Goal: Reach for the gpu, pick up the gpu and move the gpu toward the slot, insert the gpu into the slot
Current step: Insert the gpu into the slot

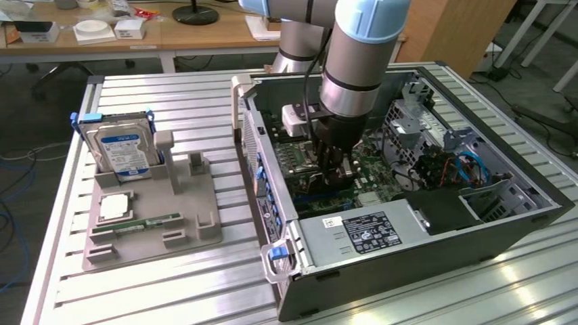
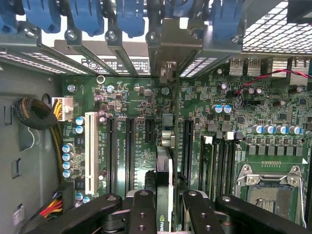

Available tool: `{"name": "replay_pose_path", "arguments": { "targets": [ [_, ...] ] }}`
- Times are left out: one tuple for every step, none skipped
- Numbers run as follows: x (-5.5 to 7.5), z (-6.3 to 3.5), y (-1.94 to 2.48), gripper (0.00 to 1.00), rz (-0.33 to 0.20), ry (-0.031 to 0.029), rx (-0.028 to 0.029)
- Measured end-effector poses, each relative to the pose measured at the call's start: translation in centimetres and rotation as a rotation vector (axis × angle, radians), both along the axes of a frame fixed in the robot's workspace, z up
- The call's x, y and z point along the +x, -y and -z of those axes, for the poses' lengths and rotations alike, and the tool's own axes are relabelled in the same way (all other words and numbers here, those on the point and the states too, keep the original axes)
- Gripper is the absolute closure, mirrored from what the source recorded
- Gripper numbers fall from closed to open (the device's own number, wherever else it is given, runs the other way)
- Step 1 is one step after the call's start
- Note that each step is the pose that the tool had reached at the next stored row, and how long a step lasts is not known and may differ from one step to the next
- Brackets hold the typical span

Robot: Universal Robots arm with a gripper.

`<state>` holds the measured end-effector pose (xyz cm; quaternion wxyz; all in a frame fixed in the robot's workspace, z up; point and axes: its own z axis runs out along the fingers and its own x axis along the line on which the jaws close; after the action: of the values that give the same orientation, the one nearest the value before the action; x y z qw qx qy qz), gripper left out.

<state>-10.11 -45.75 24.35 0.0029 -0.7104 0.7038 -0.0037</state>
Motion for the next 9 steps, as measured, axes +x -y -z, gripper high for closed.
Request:
{"name": "replay_pose_path", "arguments": {
  "targets": [
    [0.0, 0.0, 0.0, 0.74, 0.0, -0.0001, -0.0001],
    [0.0, 0.0, 0.0, 0.74, 0.0, 0.0, -0.0001],
    [0.01, 0.0, 0.0, 0.74, 0.0, -0.0001, -0.0001],
    [0.03, 0.0, 0.0, 0.74, 0.0, -0.0001, -0.0001],
    [0.06, 0.0, 0.0, 0.74, 0.0, -0.0003, -0.0001],
    [0.1, 0.0, 0.0, 0.74, 0.0, -0.0003, -0.0001],
    [0.15, 0.0, 0.0, 0.74, 0.0, -0.0003, -0.0001],
    [0.19, 0.0, 0.0, 0.74, 0.0, -0.0003, -0.0001],
    [0.19, 0.0, 0.0, 0.74, 0.0, -0.0001, -0.0002]
  ]
}}
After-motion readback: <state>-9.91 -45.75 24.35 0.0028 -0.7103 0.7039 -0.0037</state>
